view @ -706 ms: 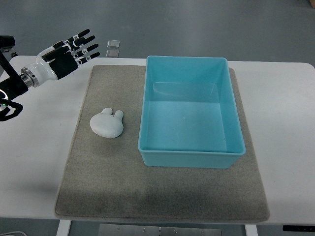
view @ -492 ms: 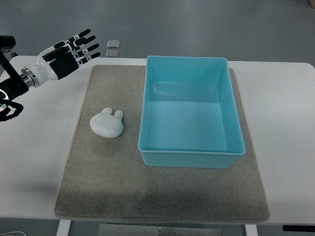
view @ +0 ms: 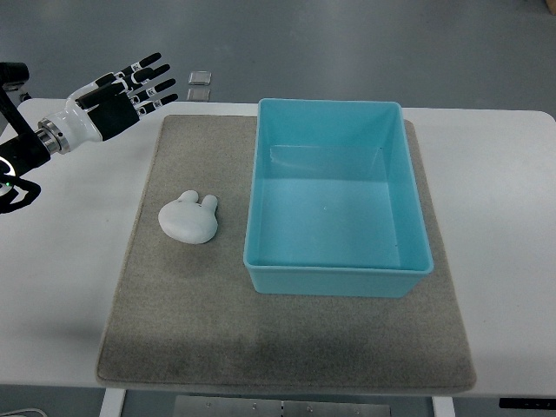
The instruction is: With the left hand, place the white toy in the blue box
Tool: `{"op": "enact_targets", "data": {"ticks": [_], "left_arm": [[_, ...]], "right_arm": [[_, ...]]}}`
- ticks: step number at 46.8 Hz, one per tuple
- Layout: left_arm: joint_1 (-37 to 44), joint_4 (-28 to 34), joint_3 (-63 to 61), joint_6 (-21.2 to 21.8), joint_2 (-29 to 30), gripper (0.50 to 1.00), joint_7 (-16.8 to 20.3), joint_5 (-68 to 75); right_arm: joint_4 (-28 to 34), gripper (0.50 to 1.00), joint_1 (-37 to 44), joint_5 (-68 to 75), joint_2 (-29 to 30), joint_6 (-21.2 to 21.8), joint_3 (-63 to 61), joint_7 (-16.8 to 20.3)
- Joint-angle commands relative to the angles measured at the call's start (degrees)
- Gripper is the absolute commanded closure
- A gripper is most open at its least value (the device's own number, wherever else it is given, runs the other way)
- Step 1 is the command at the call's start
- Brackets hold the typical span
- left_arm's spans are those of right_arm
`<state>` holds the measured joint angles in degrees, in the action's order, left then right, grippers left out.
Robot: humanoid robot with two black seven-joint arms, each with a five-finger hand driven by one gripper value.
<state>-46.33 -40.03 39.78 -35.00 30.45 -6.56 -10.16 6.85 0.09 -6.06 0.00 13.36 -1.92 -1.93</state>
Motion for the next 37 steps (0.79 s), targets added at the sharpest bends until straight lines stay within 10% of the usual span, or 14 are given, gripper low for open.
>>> {"op": "enact_targets", "data": {"ticks": [1, 13, 37], "left_arm": [[-0.25, -0.04, -0.58, 0.00, 0.31, 0.504, -0.12, 1.01], [-0.69, -0.57, -0.14, 0.00, 0.66, 0.506, 1.54, 12.35], [-3.41, -0.83, -0.50, 0.00, 3.56, 0.506, 17.36, 42.05]], "right_arm": [[0.00, 0.564, 0.00, 0.00, 0.00, 0.00, -0.02, 0.00], [0.00, 0.564, 0.00, 0.00, 0.00, 0.00, -0.02, 0.00], [0.00, 0.564, 0.00, 0.00, 0.00, 0.00, -0.02, 0.00]]}}
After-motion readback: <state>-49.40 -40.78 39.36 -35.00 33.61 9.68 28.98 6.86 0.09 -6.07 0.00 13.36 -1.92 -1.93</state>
